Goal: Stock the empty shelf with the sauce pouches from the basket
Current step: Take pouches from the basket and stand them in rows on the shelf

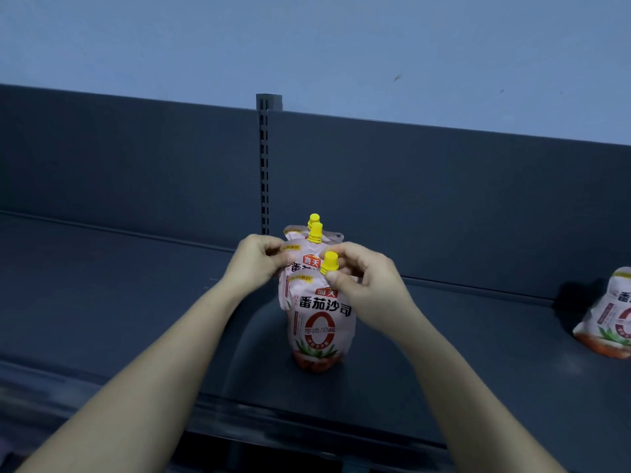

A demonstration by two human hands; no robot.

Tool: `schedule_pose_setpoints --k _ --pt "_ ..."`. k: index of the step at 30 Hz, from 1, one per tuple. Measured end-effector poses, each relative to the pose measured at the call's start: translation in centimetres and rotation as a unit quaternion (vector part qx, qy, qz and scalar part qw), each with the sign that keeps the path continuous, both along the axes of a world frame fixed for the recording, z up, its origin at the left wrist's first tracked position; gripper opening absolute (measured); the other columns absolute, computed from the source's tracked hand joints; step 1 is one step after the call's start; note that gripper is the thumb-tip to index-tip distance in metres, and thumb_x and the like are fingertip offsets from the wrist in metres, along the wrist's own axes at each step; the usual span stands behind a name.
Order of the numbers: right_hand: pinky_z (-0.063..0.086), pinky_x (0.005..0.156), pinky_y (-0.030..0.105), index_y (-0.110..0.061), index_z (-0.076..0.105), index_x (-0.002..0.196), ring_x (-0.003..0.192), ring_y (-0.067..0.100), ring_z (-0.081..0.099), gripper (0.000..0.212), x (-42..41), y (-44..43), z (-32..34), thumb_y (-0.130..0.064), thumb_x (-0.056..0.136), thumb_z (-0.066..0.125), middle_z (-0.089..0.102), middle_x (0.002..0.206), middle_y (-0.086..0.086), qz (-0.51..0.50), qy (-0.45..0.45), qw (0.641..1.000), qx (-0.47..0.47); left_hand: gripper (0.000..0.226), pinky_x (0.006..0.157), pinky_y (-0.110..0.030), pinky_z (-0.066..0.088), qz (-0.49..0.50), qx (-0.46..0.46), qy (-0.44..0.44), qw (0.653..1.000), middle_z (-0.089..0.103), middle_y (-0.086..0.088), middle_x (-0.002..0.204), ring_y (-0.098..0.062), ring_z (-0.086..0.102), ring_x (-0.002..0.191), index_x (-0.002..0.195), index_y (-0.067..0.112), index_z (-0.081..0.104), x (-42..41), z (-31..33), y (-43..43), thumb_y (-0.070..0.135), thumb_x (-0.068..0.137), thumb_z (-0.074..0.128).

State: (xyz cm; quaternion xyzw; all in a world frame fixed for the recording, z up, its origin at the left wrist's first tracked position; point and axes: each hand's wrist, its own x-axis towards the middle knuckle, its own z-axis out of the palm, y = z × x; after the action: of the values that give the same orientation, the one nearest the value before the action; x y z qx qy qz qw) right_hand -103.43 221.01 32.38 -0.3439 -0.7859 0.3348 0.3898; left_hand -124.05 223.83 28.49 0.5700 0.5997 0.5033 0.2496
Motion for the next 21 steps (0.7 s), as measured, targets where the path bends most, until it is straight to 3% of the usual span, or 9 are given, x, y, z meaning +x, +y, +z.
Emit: schedule_pose_setpoints --k 6,11,14,16,19,21 --pt "0.055 0.078 0.038 -0.022 0.066 0.105 0.077 0.012 0.060 0.025 -1.7 0.5 -0.4 -0.006 0.087 0.061 0.061 0.077 -0.008 -0.022 0.010 1.000 0.011 0.010 0.065 -0.025 0.055 -0.014 -0.007 -0.003 1.000 0.072 -0.019 0.088 -0.024 0.068 0.077 0.090 0.004 0.073 -0.3 0.1 -0.2 0.009 0.086 0.067" --pt "0.054 0.082 0.036 -0.024 0.066 0.112 0.085 0.009 0.062 0.030 -2.8 0.9 -0.8 -0.008 0.088 0.061 0.066 0.086 -0.012 -0.030 0.004 0.999 0.035 0.014 0.074 -0.037 0.054 -0.050 -0.012 -0.031 0.998 0.071 -0.014 0.085 -0.023 0.064 0.077 0.081 0.018 0.072 -0.9 0.2 -0.7 0.004 0.082 0.069" --pt "0.054 0.083 0.032 -0.025 0.064 0.117 0.088 0.005 0.062 0.033 -3.1 0.8 -0.9 -0.010 0.088 0.062 0.064 0.087 -0.016 -0.025 -0.004 0.999 0.047 0.012 0.064 -0.022 0.055 0.003 0.016 -0.048 0.999 0.070 -0.008 0.088 -0.014 0.064 0.077 0.088 0.016 0.070 -1.0 -0.1 -1.5 0.005 0.086 0.065" --pt "0.054 0.081 0.032 -0.026 0.063 0.118 0.088 0.005 0.062 0.033 -2.7 0.7 -0.8 -0.015 0.087 0.064 0.065 0.085 -0.014 -0.031 -0.019 0.998 0.058 0.020 0.057 -0.023 0.049 0.043 0.042 -0.055 0.997 0.066 -0.004 0.079 -0.011 0.059 0.069 0.080 0.018 0.068 -1.1 -0.4 -2.4 0.003 0.088 0.057" --pt "0.052 0.074 0.031 -0.027 0.064 0.105 0.085 0.006 0.061 0.023 -1.4 0.9 -0.9 -0.028 0.082 0.069 0.066 0.085 -0.010 -0.057 -0.069 0.994 0.059 0.025 0.054 -0.020 0.043 0.002 0.048 -0.132 0.990 0.066 0.005 0.064 -0.007 0.056 0.063 0.070 0.015 0.070 -1.0 -0.8 -4.5 0.004 0.072 0.047" --pt "0.047 0.066 0.031 -0.026 0.060 0.087 0.073 0.010 0.057 0.014 -0.5 1.1 -1.3 -0.029 0.078 0.070 0.063 0.077 -0.008 -0.086 -0.111 0.989 0.042 0.025 0.058 -0.018 0.046 -0.050 0.040 -0.158 0.985 0.069 0.004 0.068 -0.006 0.061 0.069 0.077 0.013 0.071 -0.9 -1.3 -5.8 0.007 0.067 0.048"
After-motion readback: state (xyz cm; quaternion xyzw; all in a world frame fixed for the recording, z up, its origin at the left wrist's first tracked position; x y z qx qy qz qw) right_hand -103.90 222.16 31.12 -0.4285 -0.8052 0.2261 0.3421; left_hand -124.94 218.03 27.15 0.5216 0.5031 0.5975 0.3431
